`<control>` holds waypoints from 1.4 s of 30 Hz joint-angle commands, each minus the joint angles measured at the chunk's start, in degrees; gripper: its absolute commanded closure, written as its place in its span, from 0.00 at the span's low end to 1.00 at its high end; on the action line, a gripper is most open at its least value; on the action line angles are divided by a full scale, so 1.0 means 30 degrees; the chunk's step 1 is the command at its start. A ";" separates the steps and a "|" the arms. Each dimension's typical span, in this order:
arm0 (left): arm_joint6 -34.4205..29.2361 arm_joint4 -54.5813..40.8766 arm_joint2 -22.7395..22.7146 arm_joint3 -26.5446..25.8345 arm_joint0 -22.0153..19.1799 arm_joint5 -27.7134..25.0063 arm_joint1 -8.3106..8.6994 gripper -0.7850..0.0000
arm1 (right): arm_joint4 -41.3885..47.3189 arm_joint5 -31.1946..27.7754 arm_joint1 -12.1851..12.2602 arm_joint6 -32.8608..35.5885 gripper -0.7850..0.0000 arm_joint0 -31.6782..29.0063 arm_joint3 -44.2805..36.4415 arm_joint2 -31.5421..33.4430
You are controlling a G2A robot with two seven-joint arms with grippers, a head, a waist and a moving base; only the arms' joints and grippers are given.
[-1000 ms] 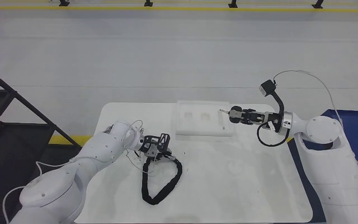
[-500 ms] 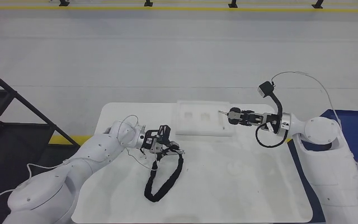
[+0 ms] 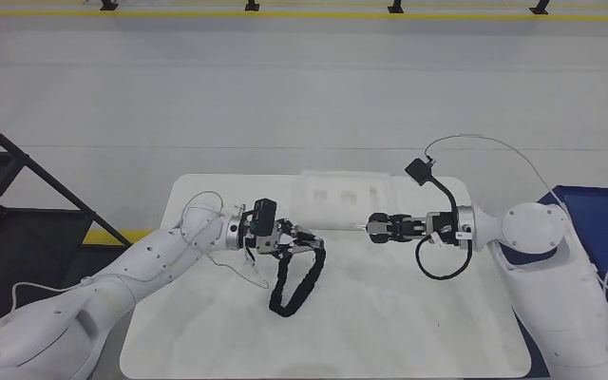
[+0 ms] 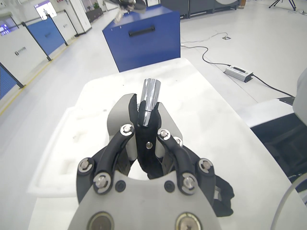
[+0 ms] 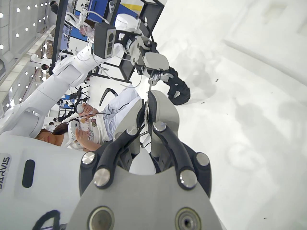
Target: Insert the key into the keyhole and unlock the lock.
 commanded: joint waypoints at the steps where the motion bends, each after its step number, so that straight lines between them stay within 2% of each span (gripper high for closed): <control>1: 0.0673 0.0148 0.0138 -0.0591 -0.0155 0.0672 0.0265 1.00 | 0.0374 0.0437 0.0055 0.0268 1.00 -0.0077 -0.0278 0.0102; 9: 0.2894 -0.0781 0.1080 -0.2232 -0.0686 0.2890 0.0839 1.00 | 0.1338 0.1014 0.0136 0.0445 1.00 -0.0216 -0.0463 0.0373; 12: 0.3209 -0.1157 0.1080 -0.2429 -0.0742 0.3205 0.0917 1.00 | 0.1338 0.1014 0.0136 0.0445 1.00 -0.0216 -0.0463 0.0373; 25: 0.3250 -0.1184 0.1080 -0.2420 -0.0768 0.3246 0.0924 1.00 | 0.1299 0.0992 0.0132 0.0084 1.00 -0.0368 -0.0550 0.0324; 30: 0.2260 -0.1681 0.0485 -0.2682 -0.0167 0.3318 0.0919 1.00 | 0.0565 0.1685 0.0304 0.0630 1.00 -0.0599 -0.1837 0.0207; 35: 0.2413 -0.1178 -0.0073 -0.2572 0.0058 0.3430 0.0602 1.00 | -0.0255 0.2700 0.0480 0.0588 1.00 -0.0965 -0.3929 0.0275; 42: 0.3047 0.0302 -0.0324 -0.1657 0.0066 0.3747 -0.0332 1.00 | -0.1920 0.4265 0.0739 -0.0355 1.00 -0.1940 -0.6731 0.0699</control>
